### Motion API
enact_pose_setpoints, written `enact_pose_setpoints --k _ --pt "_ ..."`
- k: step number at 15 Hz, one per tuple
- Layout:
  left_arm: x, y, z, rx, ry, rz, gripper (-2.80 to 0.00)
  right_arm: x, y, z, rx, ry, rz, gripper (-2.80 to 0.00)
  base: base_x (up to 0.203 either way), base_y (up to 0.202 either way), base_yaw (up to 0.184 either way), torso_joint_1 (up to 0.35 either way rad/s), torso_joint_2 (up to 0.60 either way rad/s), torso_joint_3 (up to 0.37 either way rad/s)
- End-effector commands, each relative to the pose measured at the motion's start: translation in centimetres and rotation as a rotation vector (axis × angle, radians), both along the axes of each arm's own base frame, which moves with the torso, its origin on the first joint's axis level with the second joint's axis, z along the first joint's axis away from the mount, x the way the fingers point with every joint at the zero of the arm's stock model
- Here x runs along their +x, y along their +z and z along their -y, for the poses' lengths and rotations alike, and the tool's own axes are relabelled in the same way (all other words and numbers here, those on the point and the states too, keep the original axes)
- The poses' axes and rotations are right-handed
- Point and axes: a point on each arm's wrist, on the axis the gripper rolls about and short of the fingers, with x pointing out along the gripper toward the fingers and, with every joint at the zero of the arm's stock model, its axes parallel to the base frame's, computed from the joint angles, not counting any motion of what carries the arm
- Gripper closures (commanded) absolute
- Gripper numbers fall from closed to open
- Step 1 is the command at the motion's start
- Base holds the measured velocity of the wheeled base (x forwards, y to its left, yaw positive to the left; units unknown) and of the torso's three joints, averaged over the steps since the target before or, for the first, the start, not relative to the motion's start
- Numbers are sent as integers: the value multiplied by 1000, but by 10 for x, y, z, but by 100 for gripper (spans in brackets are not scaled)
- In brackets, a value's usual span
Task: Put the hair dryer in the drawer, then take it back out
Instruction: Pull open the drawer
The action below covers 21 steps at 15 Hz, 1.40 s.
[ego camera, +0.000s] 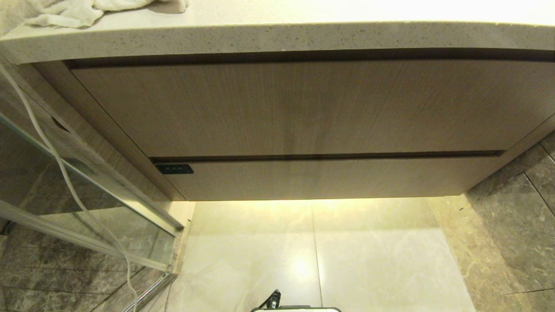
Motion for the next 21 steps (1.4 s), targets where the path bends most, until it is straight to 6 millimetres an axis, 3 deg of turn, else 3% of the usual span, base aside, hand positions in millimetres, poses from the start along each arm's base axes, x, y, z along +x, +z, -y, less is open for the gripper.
enact_pose_setpoints --k 1,3,6,8,11,13,16,17,19,21 --pt "0 0 0 0 0 -3 0 0 0 0 -11 5 -5 0 0 0 0 0 0 0" --pt "0 0 0 0 0 -3 0 0 2 0 22 0 -6 0 0 0 0 0 0 0" --pt "0 0 0 -2 -1 -3 0 -5 48 -1 27 53 31 0 0 0 0 0 0 0" --pt "0 0 0 -2 -1 -3 0 14 88 -1 30 70 -80 0 0 0 0 0 0 0" --pt "0 0 0 -2 -1 -2 0 92 123 -5 16 88 -398 0 0 0 0 0 0 0" --pt "0 0 0 -2 -1 -2 0 155 126 -15 -6 125 -584 0 0 0 0 0 0 0" --pt "0 0 0 -2 -1 -3 0 240 112 -38 -52 221 -749 0 0 0 0 0 0 0" --pt "0 0 0 -2 -1 -3 0 262 105 -45 -73 269 -779 -280 0 0 0 0 0 0" --pt "0 0 0 -2 -1 -2 0 292 92 -60 -220 380 -789 -280 0 0 0 0 0 0" --pt "0 0 0 -2 -1 -3 0 306 85 -66 -508 467 -702 -280 0 0 0 0 0 0"
